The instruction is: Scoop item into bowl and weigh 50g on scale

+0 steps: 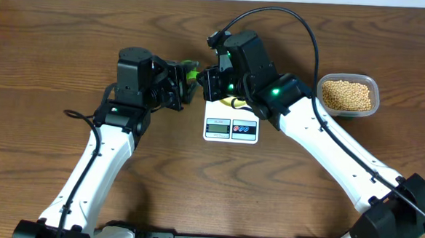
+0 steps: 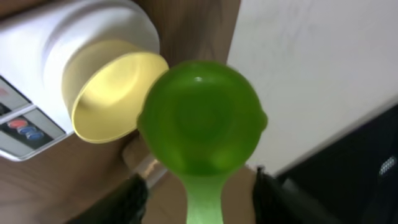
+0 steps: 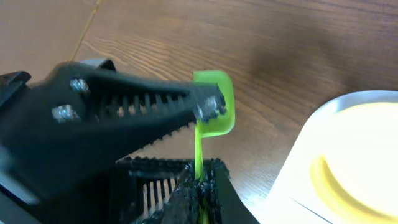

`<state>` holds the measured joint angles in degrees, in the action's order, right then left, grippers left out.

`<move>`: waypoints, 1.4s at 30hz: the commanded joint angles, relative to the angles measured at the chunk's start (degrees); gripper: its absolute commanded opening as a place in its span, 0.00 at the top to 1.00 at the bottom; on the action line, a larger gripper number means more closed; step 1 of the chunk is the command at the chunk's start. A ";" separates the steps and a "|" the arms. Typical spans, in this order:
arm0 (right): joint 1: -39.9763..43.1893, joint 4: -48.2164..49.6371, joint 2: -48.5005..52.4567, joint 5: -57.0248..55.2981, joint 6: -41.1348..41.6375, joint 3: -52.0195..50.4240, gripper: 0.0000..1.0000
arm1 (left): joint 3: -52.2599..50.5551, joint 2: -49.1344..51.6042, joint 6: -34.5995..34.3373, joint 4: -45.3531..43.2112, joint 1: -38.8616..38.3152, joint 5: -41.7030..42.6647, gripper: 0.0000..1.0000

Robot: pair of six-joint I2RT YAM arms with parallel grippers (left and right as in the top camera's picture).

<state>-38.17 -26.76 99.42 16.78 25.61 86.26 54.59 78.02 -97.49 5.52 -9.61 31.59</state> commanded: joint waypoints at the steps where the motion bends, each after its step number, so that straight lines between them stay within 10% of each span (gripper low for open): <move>1: 0.09 -0.04 0.68 -0.79 -2.54 0.63 0.99 | 0.42 -0.22 5.60 -0.07 -0.13 -0.37 0.39; 22: 14.82 -33.77 0.68 -11.78 -9.62 19.69 0.99 | 0.42 -0.22 41.77 0.50 -0.09 -7.26 0.21; 42: 42.03 -46.77 1.14 -13.90 -12.92 19.80 0.99 | 0.42 -0.22 45.42 2.14 -0.09 -7.26 0.21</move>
<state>2.00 -73.34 100.25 3.22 14.55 105.27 54.59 78.02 -53.52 7.51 -9.61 25.10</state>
